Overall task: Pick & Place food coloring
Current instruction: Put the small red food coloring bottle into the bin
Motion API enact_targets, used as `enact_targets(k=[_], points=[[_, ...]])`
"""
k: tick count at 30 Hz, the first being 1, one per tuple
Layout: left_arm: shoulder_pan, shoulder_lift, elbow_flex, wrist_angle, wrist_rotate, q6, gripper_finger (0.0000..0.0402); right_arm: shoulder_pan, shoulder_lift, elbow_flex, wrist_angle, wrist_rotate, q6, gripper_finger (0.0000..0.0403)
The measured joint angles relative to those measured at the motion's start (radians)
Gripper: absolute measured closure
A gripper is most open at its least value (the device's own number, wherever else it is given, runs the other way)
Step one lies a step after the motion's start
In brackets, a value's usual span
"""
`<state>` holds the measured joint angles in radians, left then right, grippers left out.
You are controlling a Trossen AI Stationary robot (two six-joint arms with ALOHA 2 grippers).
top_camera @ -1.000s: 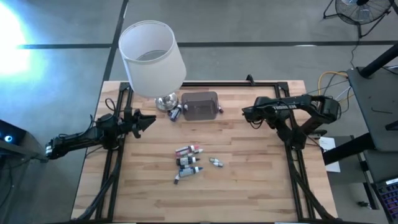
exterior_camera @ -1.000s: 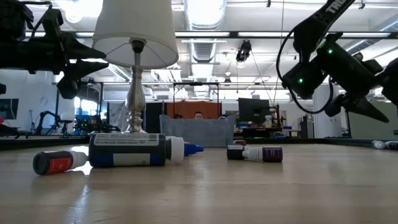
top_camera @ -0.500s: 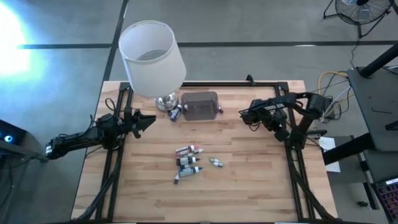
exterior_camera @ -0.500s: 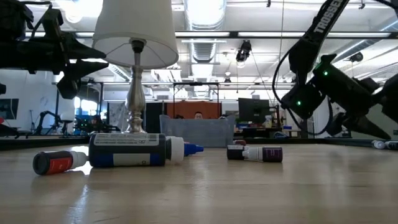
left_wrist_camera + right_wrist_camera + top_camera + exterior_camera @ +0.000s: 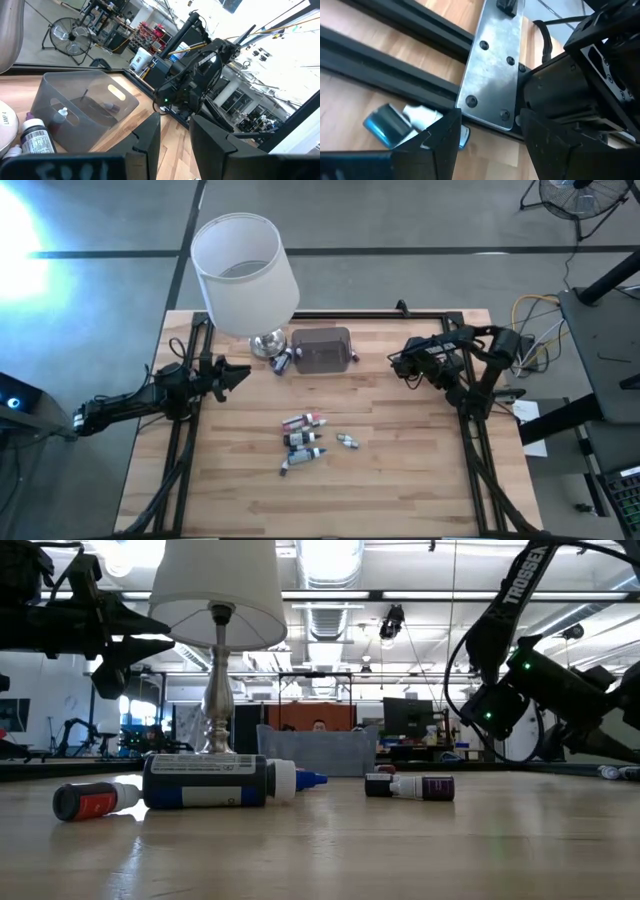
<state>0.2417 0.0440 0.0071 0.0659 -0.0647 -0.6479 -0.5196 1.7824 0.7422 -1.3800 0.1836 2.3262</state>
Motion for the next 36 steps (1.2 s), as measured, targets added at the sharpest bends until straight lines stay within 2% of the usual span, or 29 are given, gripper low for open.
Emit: enact_targets(k=[6,12,17,25,31,33,36], points=[[0.000,0.000,0.000,0.000,0.000,0.000,0.0316,-0.089,0.006,0.003,0.007,-0.002,-0.007,0.0204],[0.000,0.000,0.000,0.000,0.000,0.000,0.0316,-0.124,0.007,0.000,0.062,0.022,-0.141,0.0205],[0.000,0.000,0.000,0.000,0.000,0.000,0.0316,-0.124,0.009,0.000,0.058,0.021,-0.121,0.0205],[0.000,0.000,0.000,0.000,0.000,0.000,0.0316,-0.113,-0.007,0.054,0.071,0.005,-0.189,0.0205],[0.000,0.000,0.000,0.000,0.000,0.000,0.0317,-0.090,-0.098,0.140,0.201,-0.006,-0.270,0.0204],[0.000,0.000,0.000,0.000,0.000,0.000,0.0317,-0.079,-0.131,0.164,0.267,0.013,-0.278,0.0204],[0.000,0.000,0.000,0.000,0.000,0.000,0.0316,-0.059,-0.174,0.191,0.236,0.084,-0.242,0.0204]])
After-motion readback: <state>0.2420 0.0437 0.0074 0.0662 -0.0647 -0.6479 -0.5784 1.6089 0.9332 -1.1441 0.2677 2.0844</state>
